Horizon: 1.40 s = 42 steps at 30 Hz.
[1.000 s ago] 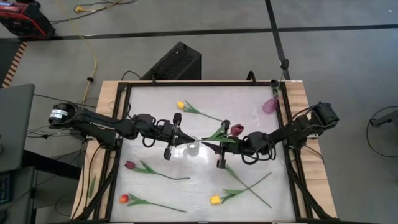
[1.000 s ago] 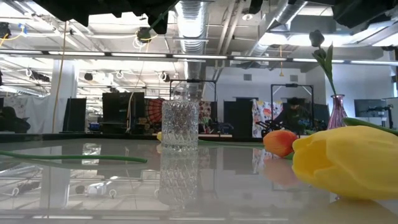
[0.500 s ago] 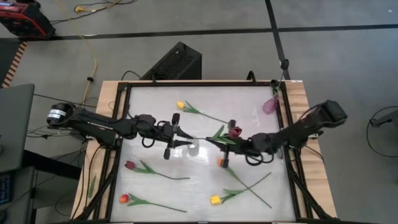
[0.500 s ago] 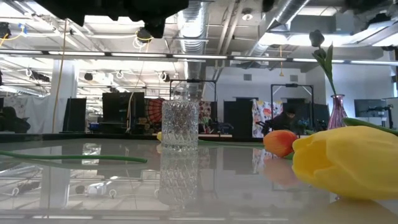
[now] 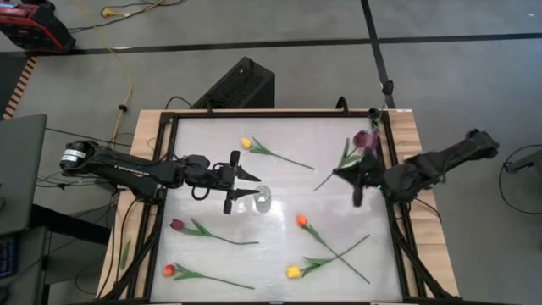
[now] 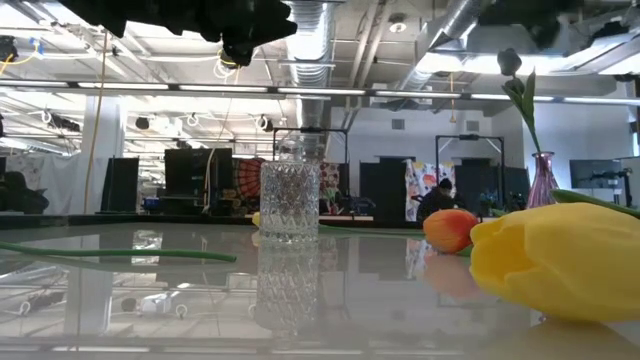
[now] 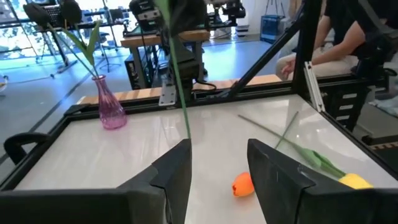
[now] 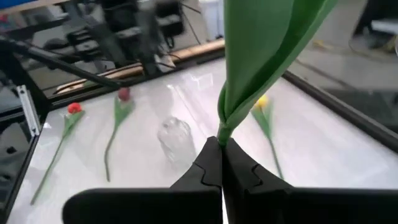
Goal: Sort flowers into vase by color
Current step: Put the top red flower into the violet vase
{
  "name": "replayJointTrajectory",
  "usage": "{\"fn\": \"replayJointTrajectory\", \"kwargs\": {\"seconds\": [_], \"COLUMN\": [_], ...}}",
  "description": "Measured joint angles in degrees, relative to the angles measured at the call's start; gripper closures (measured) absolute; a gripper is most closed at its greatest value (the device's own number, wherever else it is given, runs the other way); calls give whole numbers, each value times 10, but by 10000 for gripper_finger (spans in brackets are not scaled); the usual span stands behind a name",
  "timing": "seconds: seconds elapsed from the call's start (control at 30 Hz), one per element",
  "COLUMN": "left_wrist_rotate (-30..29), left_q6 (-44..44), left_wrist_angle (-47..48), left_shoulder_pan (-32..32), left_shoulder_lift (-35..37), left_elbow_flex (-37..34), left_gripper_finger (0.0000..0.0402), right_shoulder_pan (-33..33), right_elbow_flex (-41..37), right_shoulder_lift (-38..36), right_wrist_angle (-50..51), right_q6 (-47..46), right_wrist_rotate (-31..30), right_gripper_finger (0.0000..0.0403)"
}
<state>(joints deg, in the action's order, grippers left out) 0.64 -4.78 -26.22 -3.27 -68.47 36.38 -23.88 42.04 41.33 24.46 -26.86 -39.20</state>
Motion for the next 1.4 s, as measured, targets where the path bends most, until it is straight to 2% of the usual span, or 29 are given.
{"fn": "replayJointTrajectory", "kwargs": {"seconds": [0.13, 0.27, 0.43, 0.6, 0.7, 1.03, 1.4], "left_wrist_rotate": [0, 0, 0, 0, 0, 0, 0], "left_q6": [0, 0, 0, 0, 0, 0, 6], "left_wrist_angle": [0, 0, 3, 3, 3, 3, -2], "left_shoulder_pan": [0, 0, 4, 13, 18, 24, 31], "left_shoulder_lift": [0, 0, 0, 0, 0, 0, 0], "left_elbow_flex": [0, 0, 0, 0, 0, 0, 0], "left_gripper_finger": [255, 255, 255, 255, 255, 255, 255], "right_shoulder_pan": [8, 8, 17, 52, 81, 172, 230], "right_elbow_flex": [6, 50, 126, 202, 227, 239, 239], "right_shoulder_lift": [-73, -114, -126, -117, -113, -114, -114], "right_wrist_angle": [112, 216, 331, 483, 541, 558, 514], "right_q6": [-50, -103, -130, -190, -210, -147, -71], "right_wrist_rotate": [1, 2, -1, -14, -38, -150, -206], "right_gripper_finger": [384, 384, 384, 384, 384, 384, 384]}}
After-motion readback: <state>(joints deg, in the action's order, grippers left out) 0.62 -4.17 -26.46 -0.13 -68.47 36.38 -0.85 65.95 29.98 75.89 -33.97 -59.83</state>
